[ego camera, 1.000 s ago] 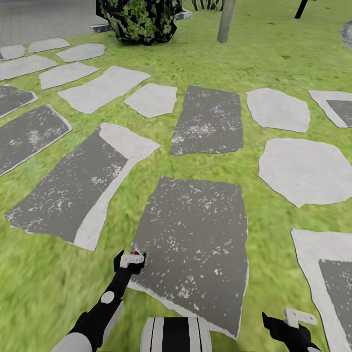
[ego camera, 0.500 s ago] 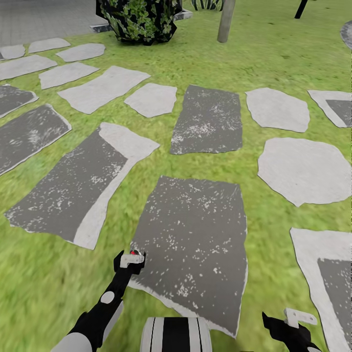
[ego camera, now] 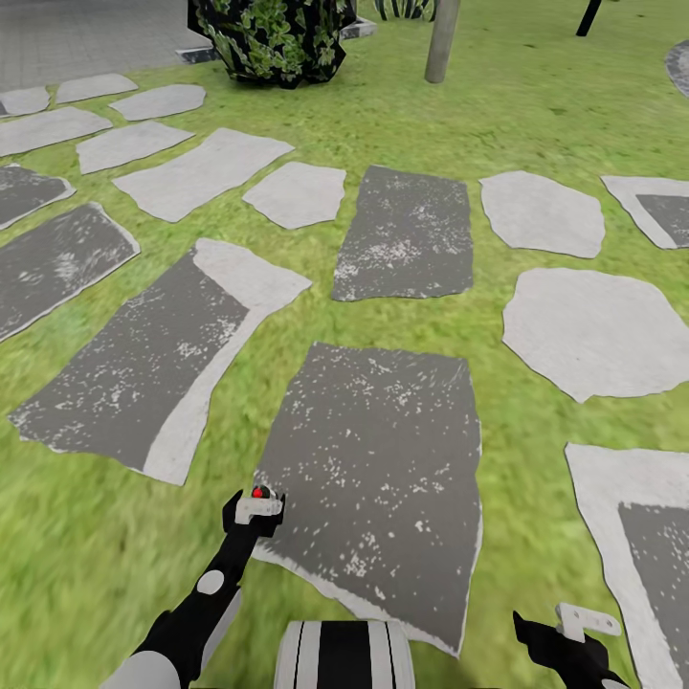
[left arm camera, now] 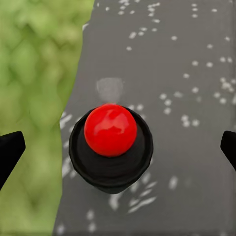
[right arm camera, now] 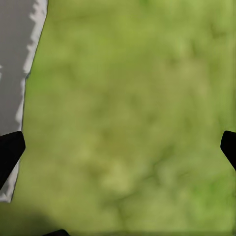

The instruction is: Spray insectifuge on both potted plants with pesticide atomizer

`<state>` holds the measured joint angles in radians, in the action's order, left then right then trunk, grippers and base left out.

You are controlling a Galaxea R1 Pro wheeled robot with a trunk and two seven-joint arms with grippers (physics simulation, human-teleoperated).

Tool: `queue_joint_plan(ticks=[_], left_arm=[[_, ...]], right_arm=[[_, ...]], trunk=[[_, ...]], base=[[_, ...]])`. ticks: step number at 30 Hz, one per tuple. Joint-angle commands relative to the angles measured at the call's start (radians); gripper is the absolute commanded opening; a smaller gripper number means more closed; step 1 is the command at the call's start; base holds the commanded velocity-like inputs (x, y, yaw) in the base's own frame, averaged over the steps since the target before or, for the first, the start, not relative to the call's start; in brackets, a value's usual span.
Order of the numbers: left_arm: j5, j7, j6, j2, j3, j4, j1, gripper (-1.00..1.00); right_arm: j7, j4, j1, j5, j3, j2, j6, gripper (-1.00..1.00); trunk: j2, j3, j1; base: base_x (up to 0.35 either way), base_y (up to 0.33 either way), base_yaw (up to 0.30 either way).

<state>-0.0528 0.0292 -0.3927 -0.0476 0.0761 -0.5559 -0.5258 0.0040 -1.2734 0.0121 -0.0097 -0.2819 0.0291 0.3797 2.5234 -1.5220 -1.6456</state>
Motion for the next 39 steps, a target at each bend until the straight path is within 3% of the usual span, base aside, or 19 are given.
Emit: queue_joint_plan(ticks=[1,39], left_arm=[[-0.005,0.003,-0.003,0.000,0.001,0.001,0.000,1.00],[-0.005,0.003,-0.003,0.000,0.001,0.000,0.000,1.00]], right_arm=[[0.000,-0.001,0.000,-0.001,0.000,0.000,0.005,1.00],[0.000,-0.001,0.000,-0.001,0.000,0.000,0.005,1.00]], trunk=[[0.000,-0.001,0.000],[0.000,-0.001,0.000]], base=[[0.000,0.000,0.000],[0.001,0.010,0.000]])
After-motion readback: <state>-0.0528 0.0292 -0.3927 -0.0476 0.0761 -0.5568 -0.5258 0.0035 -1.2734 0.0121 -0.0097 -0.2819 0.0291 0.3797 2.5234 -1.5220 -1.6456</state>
